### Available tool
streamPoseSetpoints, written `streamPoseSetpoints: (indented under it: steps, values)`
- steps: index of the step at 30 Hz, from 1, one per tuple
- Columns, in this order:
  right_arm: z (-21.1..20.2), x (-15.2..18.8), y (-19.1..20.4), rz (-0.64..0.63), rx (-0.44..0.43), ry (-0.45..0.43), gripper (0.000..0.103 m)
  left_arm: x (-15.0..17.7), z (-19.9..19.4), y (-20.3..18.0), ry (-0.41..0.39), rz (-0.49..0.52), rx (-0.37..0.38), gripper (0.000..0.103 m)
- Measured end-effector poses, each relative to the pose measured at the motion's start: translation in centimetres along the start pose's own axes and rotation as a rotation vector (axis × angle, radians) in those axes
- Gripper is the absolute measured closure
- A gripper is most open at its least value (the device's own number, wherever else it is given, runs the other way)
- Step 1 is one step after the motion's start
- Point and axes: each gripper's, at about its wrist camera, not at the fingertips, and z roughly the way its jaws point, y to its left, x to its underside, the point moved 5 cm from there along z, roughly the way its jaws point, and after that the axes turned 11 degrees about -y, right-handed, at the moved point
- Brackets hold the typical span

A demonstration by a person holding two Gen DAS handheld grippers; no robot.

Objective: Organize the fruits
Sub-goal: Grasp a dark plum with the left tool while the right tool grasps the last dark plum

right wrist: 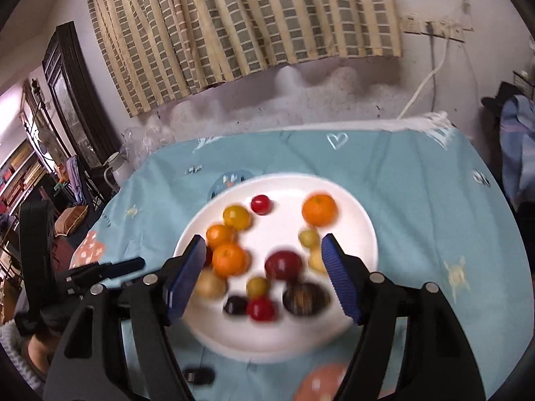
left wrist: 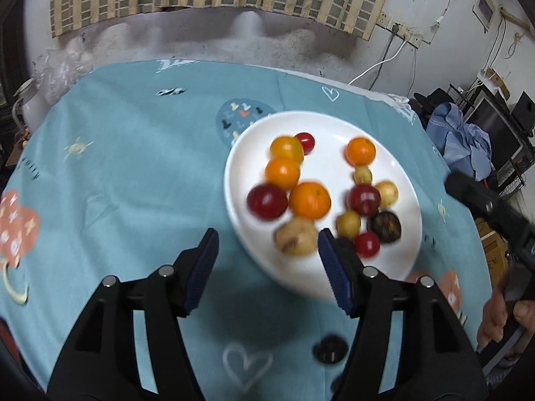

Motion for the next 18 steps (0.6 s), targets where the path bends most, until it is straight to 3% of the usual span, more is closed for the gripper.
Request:
streamPoseSetpoints:
  steps: [3, 5, 9, 13, 18]
  values:
    - [-2.6, 3.3, 0.4, 0.022, 0.002, 0.041, 0.031, 3.1, -2.0, -0.2, 0.043, 0.0, -0.011, 0.038]
    - [-4.6, 6.2, 1.0, 0.023, -0.001, 0.081, 0.031, 5.2, -2.8, -0.5, 0.074, -0.001, -0.018, 0.029]
    - [-7.3, 10.6, 2.3, 0.0, -0.01, 0.146, 0.031, 8.3, -3.9, -1.6, 0.107, 0.026, -0.022, 0.028]
    - [-9.8, 14.8, 2.6, 0.007, -0.018, 0.236, 0.031, 9.1, -3.7, -3.5, 0.125, 0.07, 0.003, 0.027]
    - [-12.1, 16.6, 1.8, 0.011, 0.009, 0.249, 0.031, 9.1, -2.3, -4.6, 0.143, 0.1, 0.007, 0.027]
